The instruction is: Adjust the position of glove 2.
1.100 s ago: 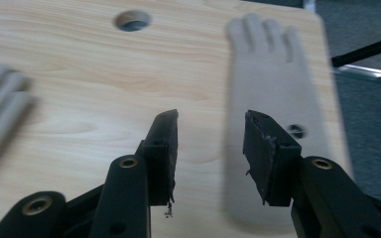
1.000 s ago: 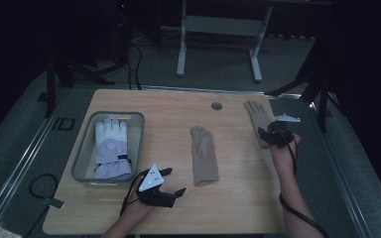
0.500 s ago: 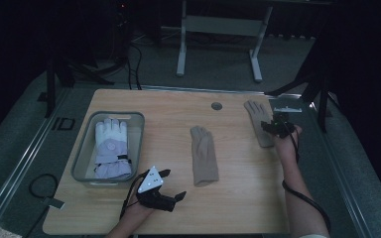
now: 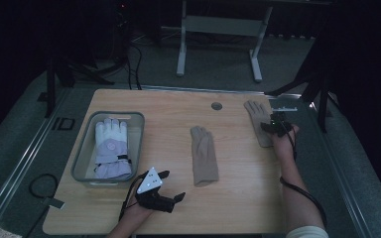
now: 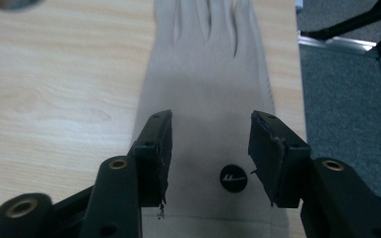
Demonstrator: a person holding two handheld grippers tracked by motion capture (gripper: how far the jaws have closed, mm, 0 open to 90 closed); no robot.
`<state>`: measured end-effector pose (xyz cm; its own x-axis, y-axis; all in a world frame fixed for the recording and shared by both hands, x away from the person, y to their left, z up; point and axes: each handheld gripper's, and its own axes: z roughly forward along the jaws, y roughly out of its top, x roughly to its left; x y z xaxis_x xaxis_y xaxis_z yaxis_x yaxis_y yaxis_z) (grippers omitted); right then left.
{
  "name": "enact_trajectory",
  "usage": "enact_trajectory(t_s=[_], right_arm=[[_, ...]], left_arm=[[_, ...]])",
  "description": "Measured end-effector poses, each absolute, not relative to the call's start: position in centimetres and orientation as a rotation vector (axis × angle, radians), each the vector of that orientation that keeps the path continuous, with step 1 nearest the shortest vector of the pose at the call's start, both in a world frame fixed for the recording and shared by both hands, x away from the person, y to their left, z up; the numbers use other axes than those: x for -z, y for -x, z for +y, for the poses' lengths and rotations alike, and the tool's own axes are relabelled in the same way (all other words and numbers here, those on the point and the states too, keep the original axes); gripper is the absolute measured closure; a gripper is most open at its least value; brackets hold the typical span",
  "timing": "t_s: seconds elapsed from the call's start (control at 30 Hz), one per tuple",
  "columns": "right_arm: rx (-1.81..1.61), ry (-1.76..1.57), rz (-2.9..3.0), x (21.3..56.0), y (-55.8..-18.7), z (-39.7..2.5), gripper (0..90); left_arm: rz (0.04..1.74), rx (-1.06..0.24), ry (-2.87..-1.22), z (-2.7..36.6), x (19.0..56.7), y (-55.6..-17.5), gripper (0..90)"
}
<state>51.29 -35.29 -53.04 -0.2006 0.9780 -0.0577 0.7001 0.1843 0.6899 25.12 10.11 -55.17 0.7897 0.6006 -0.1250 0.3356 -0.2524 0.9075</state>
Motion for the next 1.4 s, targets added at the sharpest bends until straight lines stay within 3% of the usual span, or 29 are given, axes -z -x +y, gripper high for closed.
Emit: enact_trajectory(t_s=[0.17,0.3,0.4,0.83,1.13,1.4], right_arm=[[-0.763,-1.613,1.982,54.5,-51.4,-35.5,54.1],[-0.814,-1.628,1.957,54.6,-51.2,-35.5,78.4],[-0.801,-1.664,1.938,54.3,-51.0,-35.2,82.9],[-0.878,-1.663,1.840,49.3,-47.7,-34.4,84.2],[-0.977,-1.614,1.791,46.1,-41.5,-33.6,84.2],[-0.953,-1.631,1.832,47.8,-36.0,-33.2,84.1]], left_arm=[[0.714,-0.293,-1.861,10.2,55.2,-25.1,6.0],[0.718,-0.287,-1.864,10.2,55.3,-25.2,6.0],[0.718,-0.288,-1.867,10.1,55.3,-25.2,6.0],[0.728,-0.306,-1.841,10.5,54.8,-25.4,6.0],[0.716,-0.318,-1.852,10.3,54.8,-25.4,6.0],[0.701,-0.308,-1.854,10.1,54.7,-25.5,6.0]])
